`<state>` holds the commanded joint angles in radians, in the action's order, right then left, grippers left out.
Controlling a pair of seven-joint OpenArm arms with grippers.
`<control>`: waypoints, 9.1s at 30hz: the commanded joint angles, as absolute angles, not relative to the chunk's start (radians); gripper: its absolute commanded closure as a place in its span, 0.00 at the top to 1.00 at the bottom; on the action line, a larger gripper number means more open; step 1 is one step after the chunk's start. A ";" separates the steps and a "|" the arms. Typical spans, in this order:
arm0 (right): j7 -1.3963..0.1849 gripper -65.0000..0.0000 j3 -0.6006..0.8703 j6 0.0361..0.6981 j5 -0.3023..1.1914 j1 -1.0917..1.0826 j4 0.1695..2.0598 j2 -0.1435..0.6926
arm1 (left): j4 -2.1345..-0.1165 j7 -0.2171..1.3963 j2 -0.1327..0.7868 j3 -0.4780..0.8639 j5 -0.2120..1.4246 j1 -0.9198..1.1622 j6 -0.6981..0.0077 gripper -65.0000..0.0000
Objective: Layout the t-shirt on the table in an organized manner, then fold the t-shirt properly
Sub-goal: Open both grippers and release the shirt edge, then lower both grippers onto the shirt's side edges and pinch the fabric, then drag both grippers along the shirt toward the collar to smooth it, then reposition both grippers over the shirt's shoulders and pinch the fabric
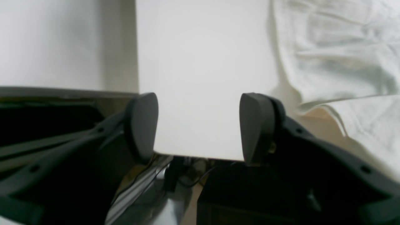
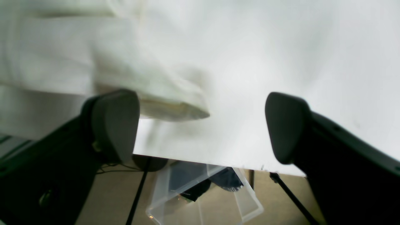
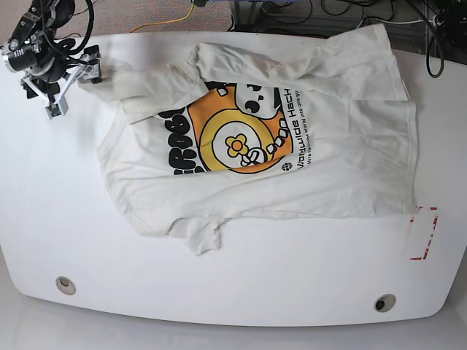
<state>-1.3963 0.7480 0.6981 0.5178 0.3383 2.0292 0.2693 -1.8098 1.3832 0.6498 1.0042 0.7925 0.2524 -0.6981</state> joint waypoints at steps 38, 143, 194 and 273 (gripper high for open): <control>-1.349 0.91 0.733 0.698 0.236 0.051 1.992 0.239 | -1.808 1.164 0.309 0.576 0.246 -0.018 -0.698 0.59; -0.727 0.31 0.469 0.698 0.087 -0.108 1.521 0.213 | -1.336 0.792 0.226 0.348 0.142 -0.249 -0.682 0.16; -0.750 0.31 0.469 0.698 0.087 -0.101 1.564 0.308 | -1.035 0.702 0.346 0.255 0.079 -0.533 -0.691 0.16; -0.883 0.80 0.463 0.698 0.087 0.219 1.968 0.019 | -1.564 1.049 0.320 0.259 0.188 -0.199 -0.698 0.16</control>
<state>-0.8830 0.4626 0.6981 0.0867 0.2186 1.9678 0.0192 -1.5643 1.0487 0.3199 0.2585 0.1880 -0.1987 -0.6981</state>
